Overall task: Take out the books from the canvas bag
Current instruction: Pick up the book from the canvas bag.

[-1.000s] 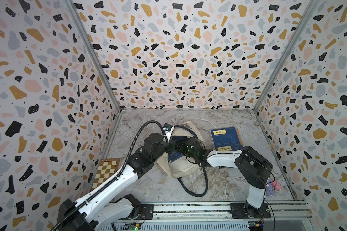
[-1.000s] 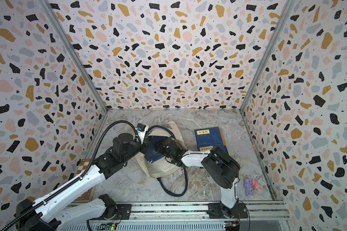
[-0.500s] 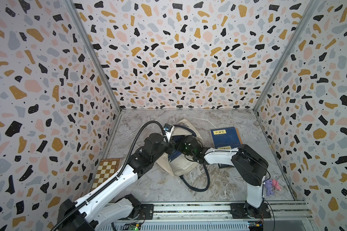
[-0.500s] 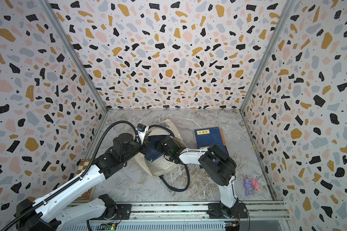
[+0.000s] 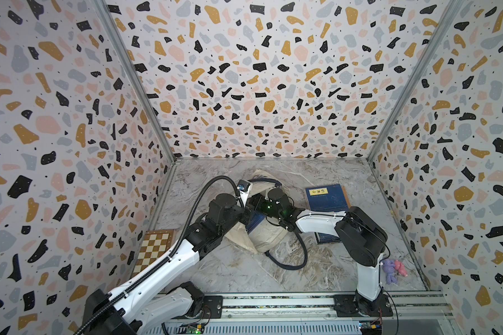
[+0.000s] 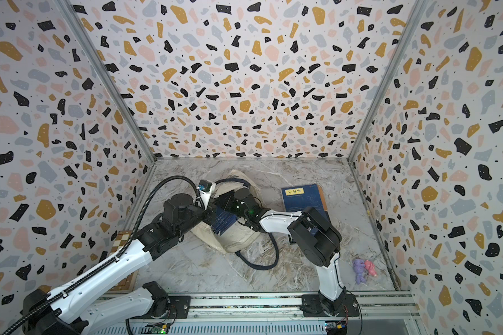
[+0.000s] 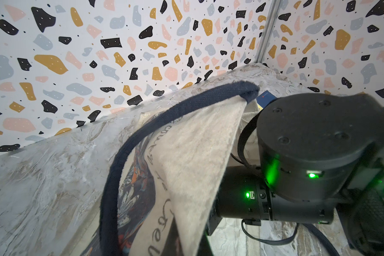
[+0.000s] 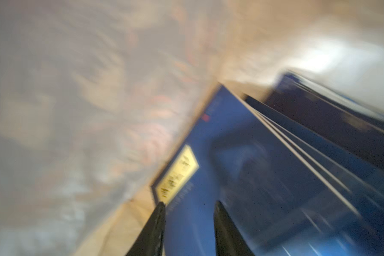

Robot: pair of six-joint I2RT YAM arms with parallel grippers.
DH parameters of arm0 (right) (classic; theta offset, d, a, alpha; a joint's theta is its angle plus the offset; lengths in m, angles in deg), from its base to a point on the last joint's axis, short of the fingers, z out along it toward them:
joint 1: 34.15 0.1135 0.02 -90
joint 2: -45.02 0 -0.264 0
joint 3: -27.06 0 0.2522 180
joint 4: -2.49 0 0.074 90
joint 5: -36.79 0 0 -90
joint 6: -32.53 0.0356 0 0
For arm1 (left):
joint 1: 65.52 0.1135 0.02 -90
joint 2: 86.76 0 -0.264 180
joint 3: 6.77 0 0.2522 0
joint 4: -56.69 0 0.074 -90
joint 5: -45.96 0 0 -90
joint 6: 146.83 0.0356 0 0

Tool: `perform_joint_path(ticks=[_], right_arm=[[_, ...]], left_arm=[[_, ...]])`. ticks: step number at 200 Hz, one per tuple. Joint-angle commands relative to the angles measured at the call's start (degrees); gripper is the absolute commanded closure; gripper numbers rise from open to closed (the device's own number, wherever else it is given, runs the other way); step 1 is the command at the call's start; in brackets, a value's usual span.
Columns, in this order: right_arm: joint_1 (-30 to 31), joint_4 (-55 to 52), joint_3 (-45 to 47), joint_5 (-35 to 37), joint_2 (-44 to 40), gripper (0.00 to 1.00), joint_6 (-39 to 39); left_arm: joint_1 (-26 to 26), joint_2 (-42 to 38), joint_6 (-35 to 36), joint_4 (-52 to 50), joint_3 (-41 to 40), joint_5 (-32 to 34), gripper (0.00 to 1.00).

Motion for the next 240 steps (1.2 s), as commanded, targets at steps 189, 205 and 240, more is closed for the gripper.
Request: perform_joint_path(ticks=[189,205,240], right_arm=[[1.4,-6.3,5.9,5.5,-2.8,0.41,4.3],[1.3,-6.4,4.1,5.6,-1.6,0.41,3.5],[0.8,-4.4,1.3,4.0,1.1,0.48,3.2]], left_arm=[[-0.9,-1.4,1.8,7.1,1.4,-3.8,1.00],[-0.9,-1.3,1.7,7.1,1.4,-4.4,1.00],[-1.3,-1.7,2.2,7.7,1.0,-5.3,1.00]])
